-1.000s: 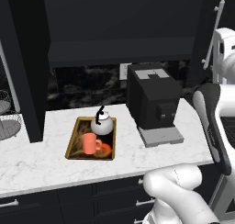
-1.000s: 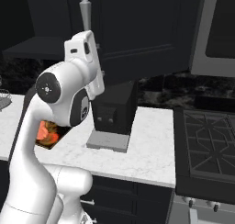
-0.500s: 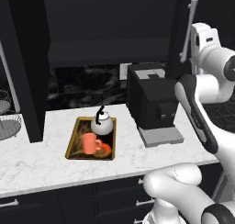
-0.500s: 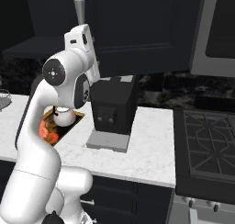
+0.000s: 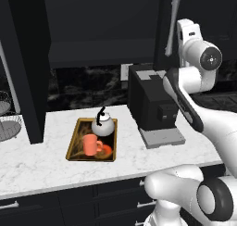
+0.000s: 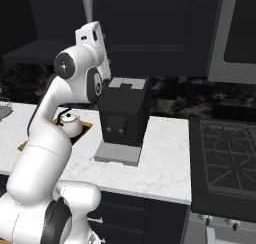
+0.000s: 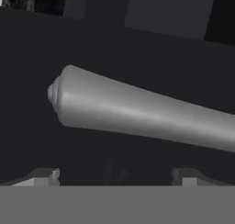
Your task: Pick the kettle from the counter and place it on the tray. Then pick the mug from the cabinet and place it on the tray. Then close the cabinet doors.
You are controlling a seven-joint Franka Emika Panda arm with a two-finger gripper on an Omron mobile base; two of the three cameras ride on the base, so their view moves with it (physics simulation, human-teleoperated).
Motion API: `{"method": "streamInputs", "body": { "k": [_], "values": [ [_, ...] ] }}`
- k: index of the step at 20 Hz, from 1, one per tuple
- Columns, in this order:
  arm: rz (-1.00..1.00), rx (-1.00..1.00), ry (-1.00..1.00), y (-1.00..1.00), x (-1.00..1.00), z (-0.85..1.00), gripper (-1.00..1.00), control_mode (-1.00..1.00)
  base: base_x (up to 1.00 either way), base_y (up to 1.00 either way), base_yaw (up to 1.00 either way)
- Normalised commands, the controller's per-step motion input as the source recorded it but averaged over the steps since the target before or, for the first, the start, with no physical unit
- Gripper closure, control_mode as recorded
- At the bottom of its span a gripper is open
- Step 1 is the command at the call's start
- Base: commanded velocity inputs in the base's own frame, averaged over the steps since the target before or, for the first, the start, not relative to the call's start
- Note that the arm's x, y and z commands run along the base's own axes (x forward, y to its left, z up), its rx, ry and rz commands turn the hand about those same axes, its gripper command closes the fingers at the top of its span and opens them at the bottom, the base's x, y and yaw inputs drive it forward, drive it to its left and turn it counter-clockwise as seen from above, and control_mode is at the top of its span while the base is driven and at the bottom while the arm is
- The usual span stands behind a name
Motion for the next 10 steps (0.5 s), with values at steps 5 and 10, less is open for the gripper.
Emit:
{"method": "streamInputs", "body": {
  "k": [5, 10],
  "values": [
    [-0.08, 0.0, 0.05, -0.05, 0.71, -0.17, -1.0, -1.0, 0.0, 0.0, 0.0],
    [-0.08, 0.0, 0.06, -0.06, 0.67, -0.15, -1.0, -1.0, 0.0, 0.0, 0.0]
  ]
}}
